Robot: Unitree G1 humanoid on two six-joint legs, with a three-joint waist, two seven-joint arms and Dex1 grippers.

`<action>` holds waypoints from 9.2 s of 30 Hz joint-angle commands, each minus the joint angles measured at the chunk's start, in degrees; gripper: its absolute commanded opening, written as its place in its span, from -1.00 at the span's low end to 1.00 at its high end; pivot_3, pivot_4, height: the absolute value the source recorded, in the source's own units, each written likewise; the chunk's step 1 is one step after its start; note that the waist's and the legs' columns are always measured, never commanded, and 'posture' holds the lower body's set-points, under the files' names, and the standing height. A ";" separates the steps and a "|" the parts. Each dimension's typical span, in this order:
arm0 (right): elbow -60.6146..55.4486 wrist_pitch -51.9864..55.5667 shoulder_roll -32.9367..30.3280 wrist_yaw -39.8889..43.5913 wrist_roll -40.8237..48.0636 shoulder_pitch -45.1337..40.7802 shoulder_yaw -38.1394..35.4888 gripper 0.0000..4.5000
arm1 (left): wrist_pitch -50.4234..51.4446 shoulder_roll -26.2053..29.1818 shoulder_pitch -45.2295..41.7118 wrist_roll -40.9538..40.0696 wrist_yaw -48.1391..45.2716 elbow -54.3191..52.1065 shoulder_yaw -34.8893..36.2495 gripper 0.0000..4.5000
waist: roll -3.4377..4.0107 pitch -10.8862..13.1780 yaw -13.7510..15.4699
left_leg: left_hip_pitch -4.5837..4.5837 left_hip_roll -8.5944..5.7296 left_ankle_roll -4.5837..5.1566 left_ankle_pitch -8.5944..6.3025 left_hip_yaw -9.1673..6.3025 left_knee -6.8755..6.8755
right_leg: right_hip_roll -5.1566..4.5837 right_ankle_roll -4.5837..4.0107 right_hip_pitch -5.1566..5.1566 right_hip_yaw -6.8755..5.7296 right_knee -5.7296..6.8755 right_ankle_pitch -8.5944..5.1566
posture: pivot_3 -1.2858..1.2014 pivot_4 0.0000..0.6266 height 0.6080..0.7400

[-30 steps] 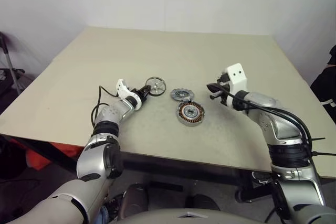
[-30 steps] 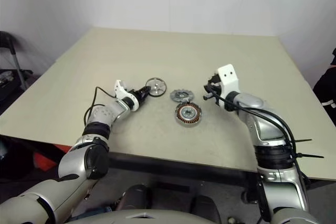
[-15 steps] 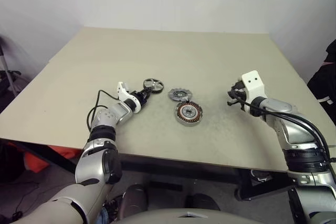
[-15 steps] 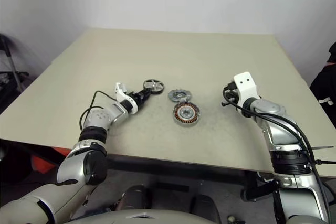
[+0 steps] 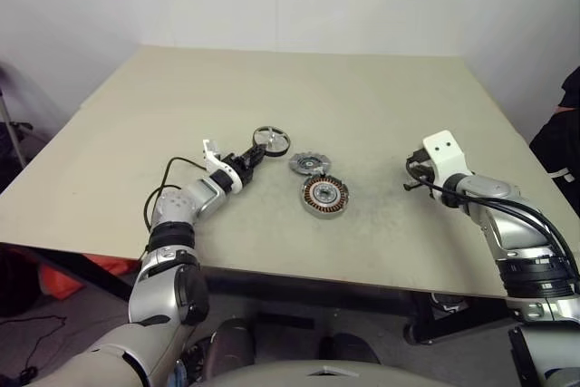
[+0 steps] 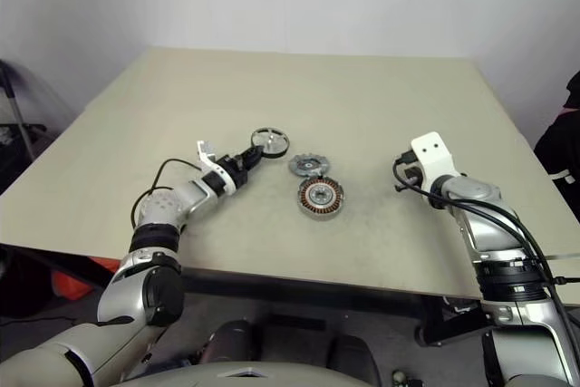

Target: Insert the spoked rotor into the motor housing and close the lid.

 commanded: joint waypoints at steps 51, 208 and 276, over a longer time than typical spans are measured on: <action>-11.17 5.48 2.70 0.23 4.05 -6.05 -3.68 -1.00 | 19.65 2.68 12.85 -1.08 -4.78 -22.91 -15.36 0.19 | 0.03 0.00 -0.33 | 0.21 0.04 0.10 -0.06 0.07 0.01 | 0.03 0.05 0.08 0.03 0.04 -0.04 | 0.03 -1.00 1.00; -24.23 -9.74 -7.91 22.39 13.74 8.19 0.66 -0.46 | 30.59 22.31 26.41 -7.06 -14.62 -36.88 -7.77 0.21 | 0.17 -0.14 -0.27 | 1.21 0.18 0.11 -0.09 0.03 -0.12 | 0.19 0.49 1.00 0.10 -0.03 -0.41 | 0.03 -1.00 1.00; -20.07 -10.09 -6.72 21.15 10.94 3.87 2.55 -0.44 | 17.19 9.27 27.35 -1.49 -2.63 -28.75 -13.13 -0.34 | 0.53 -0.36 0.32 | 1.26 -0.02 0.19 -0.13 0.03 -0.58 | 0.10 0.62 1.35 0.11 -0.94 -0.46 | 0.03 -1.00 1.00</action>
